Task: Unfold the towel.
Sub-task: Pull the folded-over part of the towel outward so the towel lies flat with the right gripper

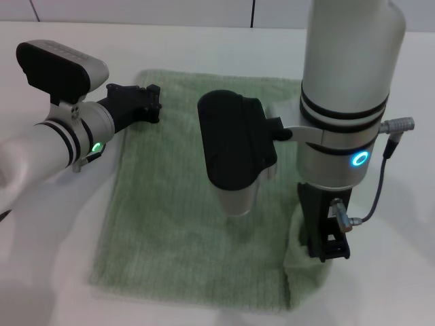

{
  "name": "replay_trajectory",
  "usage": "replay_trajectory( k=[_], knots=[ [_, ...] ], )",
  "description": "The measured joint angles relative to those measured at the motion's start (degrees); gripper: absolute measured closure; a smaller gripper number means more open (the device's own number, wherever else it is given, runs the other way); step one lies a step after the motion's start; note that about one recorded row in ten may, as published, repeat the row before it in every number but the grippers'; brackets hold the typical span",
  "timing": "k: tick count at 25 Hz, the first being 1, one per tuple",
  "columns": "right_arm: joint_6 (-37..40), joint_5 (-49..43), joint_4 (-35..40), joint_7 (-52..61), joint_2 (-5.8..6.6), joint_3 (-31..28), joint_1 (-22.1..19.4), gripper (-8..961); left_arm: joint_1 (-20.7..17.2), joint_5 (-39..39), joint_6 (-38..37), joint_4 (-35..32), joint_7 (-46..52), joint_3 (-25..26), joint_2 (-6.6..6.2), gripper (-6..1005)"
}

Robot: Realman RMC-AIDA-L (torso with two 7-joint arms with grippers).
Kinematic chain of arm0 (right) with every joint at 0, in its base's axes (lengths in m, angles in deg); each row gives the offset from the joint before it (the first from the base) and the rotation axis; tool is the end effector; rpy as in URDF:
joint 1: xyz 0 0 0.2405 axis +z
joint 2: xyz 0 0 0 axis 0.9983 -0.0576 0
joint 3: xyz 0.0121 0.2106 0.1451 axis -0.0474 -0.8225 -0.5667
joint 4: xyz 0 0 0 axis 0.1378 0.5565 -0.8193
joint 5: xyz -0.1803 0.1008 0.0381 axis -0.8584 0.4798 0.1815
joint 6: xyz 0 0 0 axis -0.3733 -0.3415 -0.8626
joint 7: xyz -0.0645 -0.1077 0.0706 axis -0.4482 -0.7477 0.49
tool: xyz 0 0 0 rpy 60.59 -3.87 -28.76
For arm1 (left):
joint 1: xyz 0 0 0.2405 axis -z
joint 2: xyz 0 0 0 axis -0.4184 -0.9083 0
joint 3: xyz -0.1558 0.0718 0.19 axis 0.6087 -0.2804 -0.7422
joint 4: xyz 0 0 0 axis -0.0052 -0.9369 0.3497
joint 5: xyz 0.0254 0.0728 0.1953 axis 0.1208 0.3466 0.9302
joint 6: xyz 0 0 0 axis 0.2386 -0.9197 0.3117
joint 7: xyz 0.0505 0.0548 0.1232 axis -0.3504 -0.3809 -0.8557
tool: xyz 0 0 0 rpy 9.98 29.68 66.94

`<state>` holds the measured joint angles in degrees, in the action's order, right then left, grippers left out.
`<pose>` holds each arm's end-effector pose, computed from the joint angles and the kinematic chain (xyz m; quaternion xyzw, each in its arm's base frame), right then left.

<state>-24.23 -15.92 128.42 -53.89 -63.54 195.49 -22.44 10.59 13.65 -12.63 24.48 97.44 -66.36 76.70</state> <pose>0.0666 0.2949 -0.0757 0.8978 0.0376 0.4269 0.1015 -0.2813 0.4000 -0.0730 -0.8479 -0.2866 -0.1350 0.4252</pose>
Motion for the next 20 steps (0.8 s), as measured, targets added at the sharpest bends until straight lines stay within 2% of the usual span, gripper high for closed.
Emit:
replay_trajectory(
  k=[5, 17, 20],
  knots=[
    [-0.1, -1.5, -0.8, 2.9, 0.17, 2.8, 0.3, 938, -0.1, 0.0, 0.1, 0.0, 0.1, -0.4, 0.04, 999],
    [-0.2, -3.1, -5.3, 6.4, 0.01, 4.6, 1.6, 936, -1.0, 0.0, 0.1, -1.5, 0.2, -0.5, 0.00, 996],
    [-0.2, -1.5, -5.9, 6.4, -0.04, 4.9, 2.3, 833, -1.0, 0.0, 0.1, -1.6, 0.2, -0.5, -0.05, 995]
  ],
)
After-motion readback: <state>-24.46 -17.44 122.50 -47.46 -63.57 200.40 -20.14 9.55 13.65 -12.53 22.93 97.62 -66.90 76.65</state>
